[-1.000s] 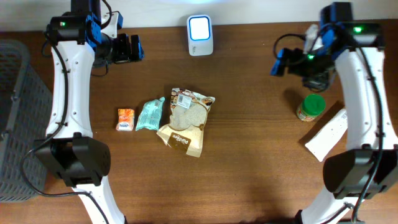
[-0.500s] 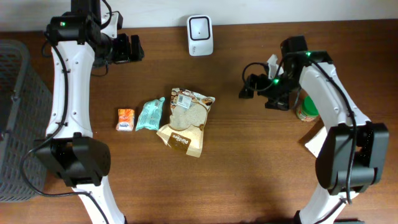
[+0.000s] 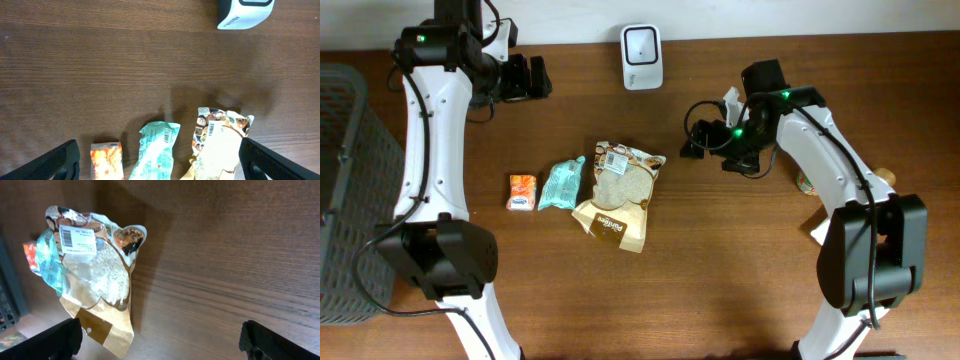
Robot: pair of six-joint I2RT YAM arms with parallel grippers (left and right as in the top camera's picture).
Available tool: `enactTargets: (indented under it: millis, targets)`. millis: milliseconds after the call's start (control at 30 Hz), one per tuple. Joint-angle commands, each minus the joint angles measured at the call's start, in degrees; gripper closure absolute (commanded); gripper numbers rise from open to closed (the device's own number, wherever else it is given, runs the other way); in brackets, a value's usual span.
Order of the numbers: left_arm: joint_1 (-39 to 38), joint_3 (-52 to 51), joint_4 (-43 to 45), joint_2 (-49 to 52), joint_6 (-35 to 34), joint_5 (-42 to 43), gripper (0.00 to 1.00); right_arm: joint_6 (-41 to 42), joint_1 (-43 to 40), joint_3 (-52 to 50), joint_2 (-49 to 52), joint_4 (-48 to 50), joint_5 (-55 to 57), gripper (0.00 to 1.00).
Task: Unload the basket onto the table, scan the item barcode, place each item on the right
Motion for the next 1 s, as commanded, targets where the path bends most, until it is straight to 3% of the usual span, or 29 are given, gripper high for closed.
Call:
enactTargets:
  millis: [0,533,967]
  targets:
    - [-0.07,0.68,0.09,-1.51,0.48,-0.39,0.01,1.53,0.74,-0.61,0.63,0.46,-0.07,0.02]
    - [-0.07,0.68,0.09,-1.51,0.48,-0.39,0.01,7.76,6.93,-0.61,8.61,10.93,-0.63,0.00]
    - [-0.09,0.68,-1.22,-1.51,0.20,4.68,0.00,12.22,12.74,-0.61,15.93,14.75,-2.27,0.16]
